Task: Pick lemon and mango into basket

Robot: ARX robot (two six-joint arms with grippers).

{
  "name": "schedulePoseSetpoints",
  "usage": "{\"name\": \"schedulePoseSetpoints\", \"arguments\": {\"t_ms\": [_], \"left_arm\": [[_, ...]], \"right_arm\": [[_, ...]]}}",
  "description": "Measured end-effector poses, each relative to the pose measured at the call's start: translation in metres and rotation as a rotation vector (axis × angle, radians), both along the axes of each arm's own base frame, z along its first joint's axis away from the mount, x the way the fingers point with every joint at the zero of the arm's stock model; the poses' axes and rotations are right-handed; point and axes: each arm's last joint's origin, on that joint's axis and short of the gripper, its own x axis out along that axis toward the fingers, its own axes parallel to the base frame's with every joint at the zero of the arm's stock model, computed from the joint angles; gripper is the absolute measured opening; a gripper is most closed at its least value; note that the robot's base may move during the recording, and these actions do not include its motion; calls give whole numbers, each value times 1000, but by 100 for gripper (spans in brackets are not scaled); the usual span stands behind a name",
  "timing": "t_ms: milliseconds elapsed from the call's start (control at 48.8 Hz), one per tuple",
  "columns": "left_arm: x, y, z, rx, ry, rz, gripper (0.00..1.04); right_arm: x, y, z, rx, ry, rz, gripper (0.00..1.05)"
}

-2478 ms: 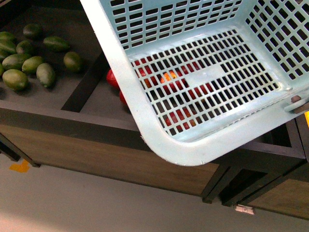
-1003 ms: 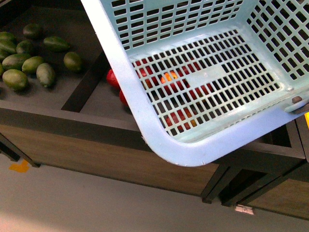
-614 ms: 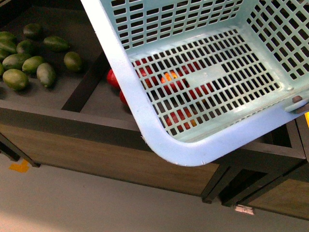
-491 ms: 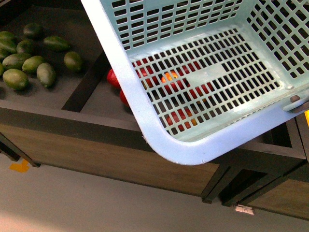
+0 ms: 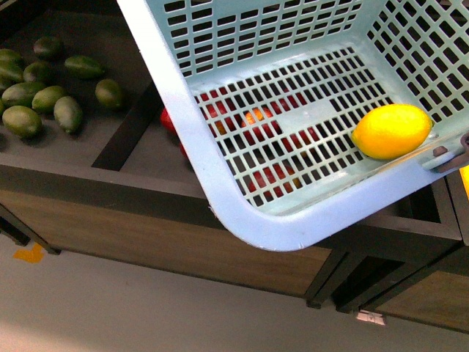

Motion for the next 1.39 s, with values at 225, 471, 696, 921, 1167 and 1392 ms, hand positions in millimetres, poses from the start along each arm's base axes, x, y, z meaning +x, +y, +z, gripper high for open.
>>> {"name": "schedulePoseSetpoints", "arguments": {"t_ms": [225, 471, 696, 921, 1167, 1392], "left_arm": [[-2, -2, 0, -6, 7, -15, 5], [0, -1, 0, -1, 2, -6, 5], [-1, -1, 0, -1, 3, -6, 5], [0, -1, 0, 0, 2, -4, 5], [0, -1, 0, -1, 2, -5, 5], [0, -1, 0, 0, 2, -4, 5]], "right_arm": [[-39, 20, -28, 0, 15, 13, 20], [-69, 32, -44, -5, 8, 13, 2], [-88, 45, -53, -6, 8, 13, 2], [-100, 45, -61, -6, -7, 11, 2], [-104, 45, -59, -7, -25, 12, 41], [-104, 45, -59, -7, -25, 12, 81]]}}
